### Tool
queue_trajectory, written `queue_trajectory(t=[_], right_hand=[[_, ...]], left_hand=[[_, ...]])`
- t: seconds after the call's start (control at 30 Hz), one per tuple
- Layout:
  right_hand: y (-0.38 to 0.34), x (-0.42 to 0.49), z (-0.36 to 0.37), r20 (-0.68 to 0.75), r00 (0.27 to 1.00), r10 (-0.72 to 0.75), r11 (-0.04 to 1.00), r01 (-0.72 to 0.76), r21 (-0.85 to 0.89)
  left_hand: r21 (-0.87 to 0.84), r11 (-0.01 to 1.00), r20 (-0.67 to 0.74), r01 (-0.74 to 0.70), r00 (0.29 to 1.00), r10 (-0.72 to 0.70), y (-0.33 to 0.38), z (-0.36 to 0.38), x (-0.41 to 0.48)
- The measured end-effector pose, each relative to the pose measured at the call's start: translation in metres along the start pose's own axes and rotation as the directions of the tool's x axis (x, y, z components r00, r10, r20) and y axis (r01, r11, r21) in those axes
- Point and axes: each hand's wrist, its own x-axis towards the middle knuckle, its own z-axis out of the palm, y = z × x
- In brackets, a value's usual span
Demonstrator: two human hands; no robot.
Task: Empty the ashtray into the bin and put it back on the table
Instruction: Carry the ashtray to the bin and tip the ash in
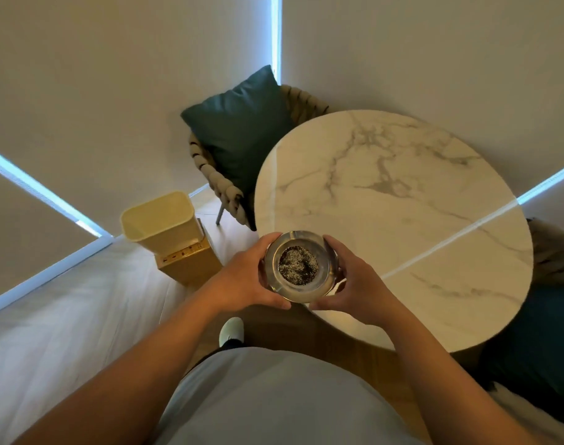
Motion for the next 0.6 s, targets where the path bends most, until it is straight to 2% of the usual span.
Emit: queue_trajectory(t=[0.33, 0.6], right_hand=[[-0.059, 0.075, 0.071, 0.192, 0.969, -0.158, 0.985, 0.169, -0.042], [-0.122, 0.142, 0.155, 0.291, 0.929, -0.229, 0.966, 0.254, -0.051]], left_hand=[[-0.030, 0.996, -0.228, 0.082, 0.970, -0.087, -0.052, -0.071, -0.063], [-0.042, 0.991, -0.335, 0.129, 0.932, -0.135, -0.103, -0.153, -0.114]])
